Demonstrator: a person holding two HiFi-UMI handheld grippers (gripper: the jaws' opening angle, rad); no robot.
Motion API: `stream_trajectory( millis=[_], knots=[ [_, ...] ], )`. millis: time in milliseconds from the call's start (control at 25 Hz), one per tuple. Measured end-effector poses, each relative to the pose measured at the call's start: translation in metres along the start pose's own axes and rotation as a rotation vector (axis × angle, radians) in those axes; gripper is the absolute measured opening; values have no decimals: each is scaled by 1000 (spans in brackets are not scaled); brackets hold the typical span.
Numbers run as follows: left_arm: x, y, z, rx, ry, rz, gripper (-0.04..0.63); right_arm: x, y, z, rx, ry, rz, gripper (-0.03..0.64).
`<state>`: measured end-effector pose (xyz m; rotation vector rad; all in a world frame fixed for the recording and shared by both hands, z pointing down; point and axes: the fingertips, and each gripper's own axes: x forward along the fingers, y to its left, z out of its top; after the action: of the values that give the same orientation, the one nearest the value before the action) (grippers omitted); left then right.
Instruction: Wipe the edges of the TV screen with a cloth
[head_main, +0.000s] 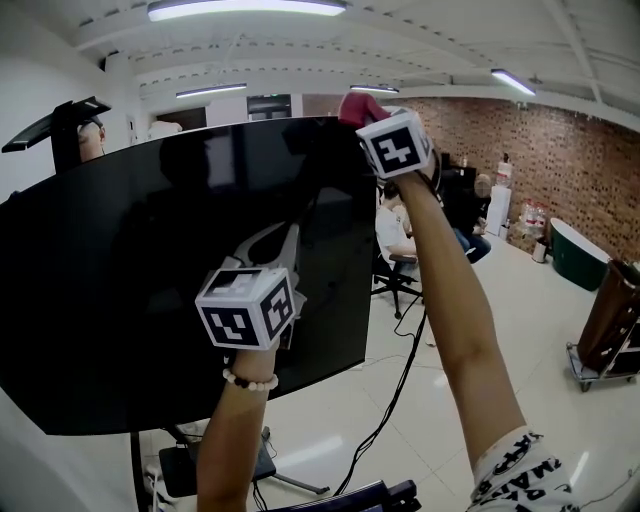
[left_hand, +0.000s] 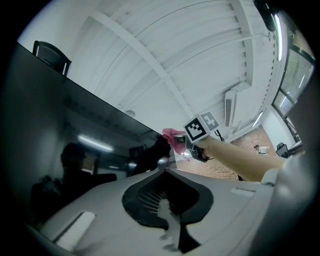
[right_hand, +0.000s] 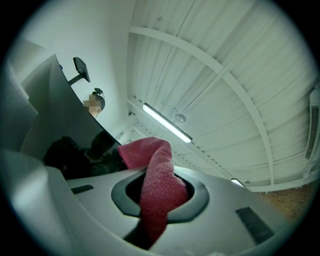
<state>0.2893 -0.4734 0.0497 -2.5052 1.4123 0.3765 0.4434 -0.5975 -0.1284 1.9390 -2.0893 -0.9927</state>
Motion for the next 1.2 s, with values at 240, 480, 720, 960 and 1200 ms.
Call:
stream_trajectory(
  millis=[240,480,720,960,1200],
  knots=[
    [27,-20,-23,0,31,-11,3,2,-32,-45,45,33,-18,61],
    [31,-42,-32,11,44,-34,3,-10,9,-79,41,34,116,61],
    [32,-56,-53,-1,70,-27,3,-23,37,-100,31,25,162,61],
    [24,-57,-95,-67,111,1,3,-26,50,-132,67,56,199,61],
    [11,-62,-139,-125,134,35,3,-44,79,-184,71,100,248,61]
  ],
)
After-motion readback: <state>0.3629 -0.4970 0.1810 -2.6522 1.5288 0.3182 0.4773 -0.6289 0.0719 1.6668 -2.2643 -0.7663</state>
